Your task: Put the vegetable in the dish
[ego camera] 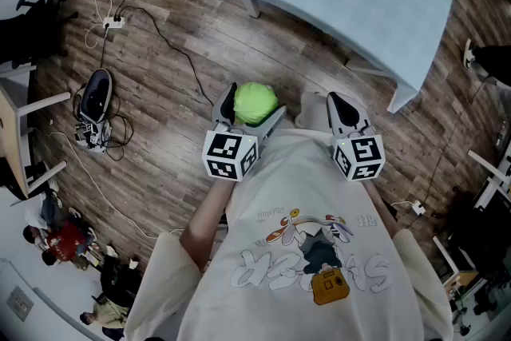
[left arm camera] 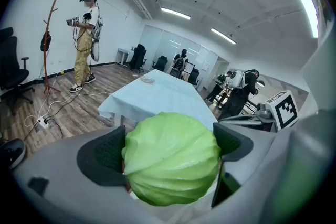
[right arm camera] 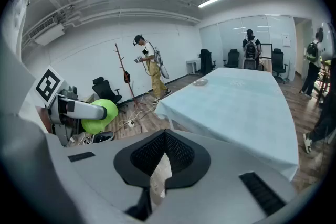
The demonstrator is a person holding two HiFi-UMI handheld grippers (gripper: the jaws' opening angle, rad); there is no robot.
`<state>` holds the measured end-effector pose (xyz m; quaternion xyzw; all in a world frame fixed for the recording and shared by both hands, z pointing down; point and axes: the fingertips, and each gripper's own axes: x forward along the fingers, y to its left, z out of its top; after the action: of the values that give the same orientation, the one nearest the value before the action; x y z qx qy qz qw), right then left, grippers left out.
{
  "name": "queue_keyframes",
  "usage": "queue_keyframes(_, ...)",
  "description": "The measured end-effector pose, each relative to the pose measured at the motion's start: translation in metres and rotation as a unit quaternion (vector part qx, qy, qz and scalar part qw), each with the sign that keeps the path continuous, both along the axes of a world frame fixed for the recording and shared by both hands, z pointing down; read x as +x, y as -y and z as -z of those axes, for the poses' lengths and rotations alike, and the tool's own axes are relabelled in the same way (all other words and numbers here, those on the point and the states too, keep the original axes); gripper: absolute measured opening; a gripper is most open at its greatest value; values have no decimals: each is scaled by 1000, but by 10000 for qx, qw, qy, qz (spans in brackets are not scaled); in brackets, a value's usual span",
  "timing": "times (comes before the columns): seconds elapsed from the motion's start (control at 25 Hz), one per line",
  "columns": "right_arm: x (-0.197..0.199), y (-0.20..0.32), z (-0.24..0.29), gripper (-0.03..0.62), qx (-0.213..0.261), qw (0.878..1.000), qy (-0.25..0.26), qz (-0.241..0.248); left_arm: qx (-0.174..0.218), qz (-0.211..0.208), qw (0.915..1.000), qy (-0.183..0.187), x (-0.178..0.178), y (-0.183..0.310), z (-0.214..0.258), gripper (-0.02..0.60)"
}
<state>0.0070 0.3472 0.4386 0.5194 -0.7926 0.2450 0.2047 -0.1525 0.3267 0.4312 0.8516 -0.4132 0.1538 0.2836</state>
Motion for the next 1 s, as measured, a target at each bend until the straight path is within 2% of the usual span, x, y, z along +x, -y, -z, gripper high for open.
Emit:
queue_keyframes(0.2, 33, -70, 5, 20, -60, 9992, 297, -255, 210, -153, 9996, 87, 31, -63, 21, 525)
queue_keyframes(0.36, 81, -129, 9, 20, 97, 9980, 294, -550, 296, -181, 9994, -34, 74, -113, 36, 525)
queue_keyframes(0.52, 117, -179, -1, 20, 88, 9943, 603, -871, 304, -495, 9982, -115, 120, -154, 39, 525)
queue_keyframes(0.64, 127, -191, 1, 20, 181, 9910, 993, -875, 253, -617, 9977, -102, 141, -172, 37, 525)
queue_keyframes(0.84, 121, -192, 12, 20, 362, 9924, 1033, -555, 242, -380, 9990, -60, 144, -184, 43, 525)
queue_keyframes(1.0, 117, -185, 14, 20, 328, 9920, 1131, -452, 324, -232, 9992, -71, 141, -173, 50, 525)
